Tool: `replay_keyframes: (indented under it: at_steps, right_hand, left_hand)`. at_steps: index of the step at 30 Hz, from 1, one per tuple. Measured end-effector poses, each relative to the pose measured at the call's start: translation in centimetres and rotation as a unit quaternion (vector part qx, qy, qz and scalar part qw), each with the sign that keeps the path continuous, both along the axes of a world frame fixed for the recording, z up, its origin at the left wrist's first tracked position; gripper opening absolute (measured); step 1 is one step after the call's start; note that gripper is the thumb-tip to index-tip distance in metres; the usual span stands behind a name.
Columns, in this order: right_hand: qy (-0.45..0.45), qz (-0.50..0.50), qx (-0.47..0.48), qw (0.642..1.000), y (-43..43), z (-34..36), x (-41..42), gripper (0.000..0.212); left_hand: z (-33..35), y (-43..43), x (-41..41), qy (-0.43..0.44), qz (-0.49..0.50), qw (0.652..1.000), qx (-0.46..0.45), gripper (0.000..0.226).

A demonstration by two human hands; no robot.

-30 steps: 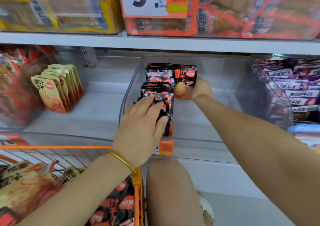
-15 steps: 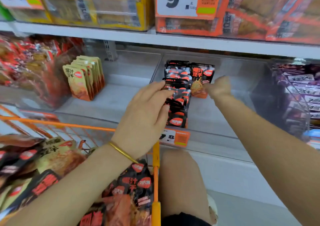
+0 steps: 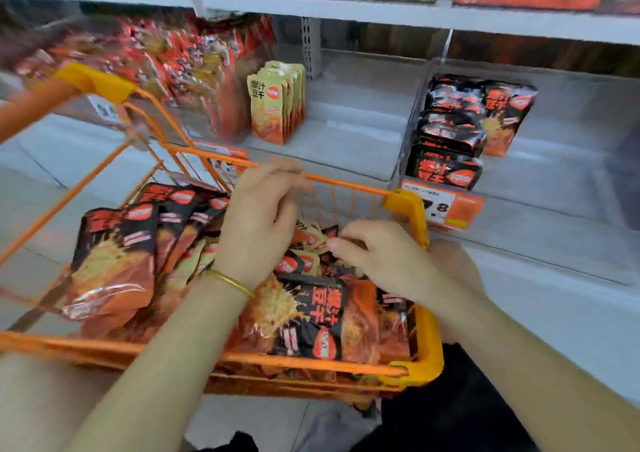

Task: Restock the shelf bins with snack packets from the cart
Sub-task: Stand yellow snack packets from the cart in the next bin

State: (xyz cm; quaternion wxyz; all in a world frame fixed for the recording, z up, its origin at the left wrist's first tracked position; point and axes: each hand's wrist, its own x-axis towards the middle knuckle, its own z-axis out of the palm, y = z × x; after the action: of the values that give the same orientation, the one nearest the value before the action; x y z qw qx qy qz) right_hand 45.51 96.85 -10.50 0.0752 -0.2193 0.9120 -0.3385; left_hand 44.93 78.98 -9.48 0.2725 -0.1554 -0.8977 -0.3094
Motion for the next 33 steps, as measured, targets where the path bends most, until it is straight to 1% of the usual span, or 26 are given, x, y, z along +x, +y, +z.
replay_keyframes:
  at_steps: [3, 5, 6, 7, 8, 10, 12, 13, 14, 15, 17, 18, 19, 20, 21, 23, 25, 26, 27, 28, 29, 30, 31, 32, 33]
  right_hand:
    - [0.038, -0.01, -0.054, 0.998, 0.7, -0.4, 1.3, 0.056]
    - [0.052, -0.011, -0.041, 0.998, 0.9, -0.5, 1.4, 0.071]
    - [0.047, 0.0, -0.023, 0.999, 1.0, -0.5, 1.4, 0.076]
    - [0.041, 0.016, -0.015, 0.999, 1.0, -0.6, 1.3, 0.076]
    - [0.036, 0.034, -0.017, 0.999, 1.0, -0.6, 1.4, 0.071]
    - [0.024, 0.069, -0.019, 0.997, 0.7, -0.5, 1.4, 0.051]
    - [0.012, 0.107, 0.017, 0.994, 0.6, -0.4, 1.4, 0.032]
    - [0.001, 0.125, 0.02, 0.992, 0.6, -0.4, 1.3, 0.024]
    - [-0.008, 0.134, 0.002, 0.991, 0.7, -0.3, 1.2, 0.019]
    - [-0.017, 0.128, -0.035, 0.991, 0.9, -0.2, 1.2, 0.017]
    - [-0.046, 0.076, -0.165, 0.982, 1.3, 0.0, 1.2, 0.013]
    - [-0.063, 0.043, -0.245, 0.967, 1.5, 0.0, 1.1, 0.009]
    - [-0.081, 0.007, -0.322, 0.943, 1.7, 0.0, 0.9, 0.008]
    - [-0.094, -0.03, -0.381, 0.919, 1.9, 0.0, 0.7, 0.01]
    - [-0.099, -0.061, -0.42, 0.9, 2.0, -0.1, 0.7, 0.011]
    - [-0.101, -0.092, -0.448, 0.883, 2.2, 0.2, 0.6, 0.009]
    - [-0.096, -0.112, -0.443, 0.884, 2.4, 1.0, 0.3, 0.009]
    - [-0.098, -0.138, -0.449, 0.878, 2.5, 1.2, -0.2, 0.012]
    - [-0.124, -0.166, -0.475, 0.855, 2.8, 1.6, -0.7, 0.019]
    - [-0.172, -0.194, -0.515, 0.817, 3.2, 2.0, -1.1, 0.029]
    - [-0.219, -0.2, -0.548, 0.782, 3.8, 2.3, -1.2, 0.038]
    - [-0.25, -0.18, -0.565, 0.765, 4.3, 2.4, -0.9, 0.045]
    - [-0.26, -0.152, -0.561, 0.771, 4.9, 2.3, -0.4, 0.05]
    - [-0.249, -0.129, -0.535, 0.797, 5.5, 2.2, 0.2, 0.051]
    - [-0.224, -0.121, -0.501, 0.827, 6.1, 2.4, 0.6, 0.048]
  left_hand:
    - [0.1, -0.1, 0.2, 0.027, 0.005, 0.999, 0.033, 0.031]
    - [0.2, 0.2, 0.2, 0.037, -0.002, 0.999, 0.037, 0.029]
    - [0.2, 0.4, 0.3, 0.037, -0.006, 0.999, 0.036, 0.028]
    - [0.1, 0.5, 0.3, 0.036, -0.011, 0.999, 0.035, 0.027]
    - [0.1, 0.6, 0.3, 0.035, -0.013, 0.999, 0.036, 0.027]
    - [0.0, 0.5, 0.3, 0.037, -0.013, 0.998, 0.042, 0.027]
    - [-0.1, 0.3, 0.2, 0.04, -0.006, 0.998, 0.054, 0.027]
    - [0.0, 0.2, 0.2, 0.038, -0.003, 0.997, 0.061, 0.027]
    - [0.1, 0.3, 0.2, 0.034, -0.004, 0.997, 0.067, 0.026]
    - [0.1, 0.3, 0.2, 0.028, -0.01, 0.997, 0.07, 0.026]
    - [0.3, 0.4, 0.5, 0.006, -0.035, 0.997, 0.072, 0.024]
    - [0.4, 0.4, 0.8, -0.016, -0.049, 0.996, 0.074, 0.025]
    - [0.4, 0.5, 1.1, -0.044, -0.064, 0.994, 0.073, 0.028]
    - [0.5, 0.6, 1.3, -0.076, -0.083, 0.991, 0.073, 0.031]
    - [0.5, 0.8, 1.5, -0.108, -0.107, 0.986, 0.074, 0.032]
    - [0.8, 1.4, 1.6, -0.172, -0.158, 0.968, 0.089, 0.025]
    - [1.1, 2.3, 1.4, -0.224, -0.192, 0.947, 0.123, 0.006]
    - [1.1, 2.8, 1.2, -0.241, -0.195, 0.939, 0.151, 0.005]
    - [1.2, 3.3, 1.0, -0.249, -0.192, 0.931, 0.186, 0.008]
    - [1.4, 3.8, 0.8, -0.247, -0.181, 0.926, 0.222, 0.007]
    - [1.6, 4.3, 0.5, -0.24, -0.167, 0.921, 0.257, 0.006]
    - [1.9, 4.9, 0.2, -0.227, -0.153, 0.918, 0.286, 0.007]
    - [2.1, 5.6, -0.3, -0.214, -0.139, 0.917, 0.306, 0.008]
    - [2.3, 6.4, -0.8, -0.205, -0.132, 0.918, 0.314, 0.01]
    - [2.5, 7.3, -1.3, -0.202, -0.131, 0.919, 0.313, 0.011]
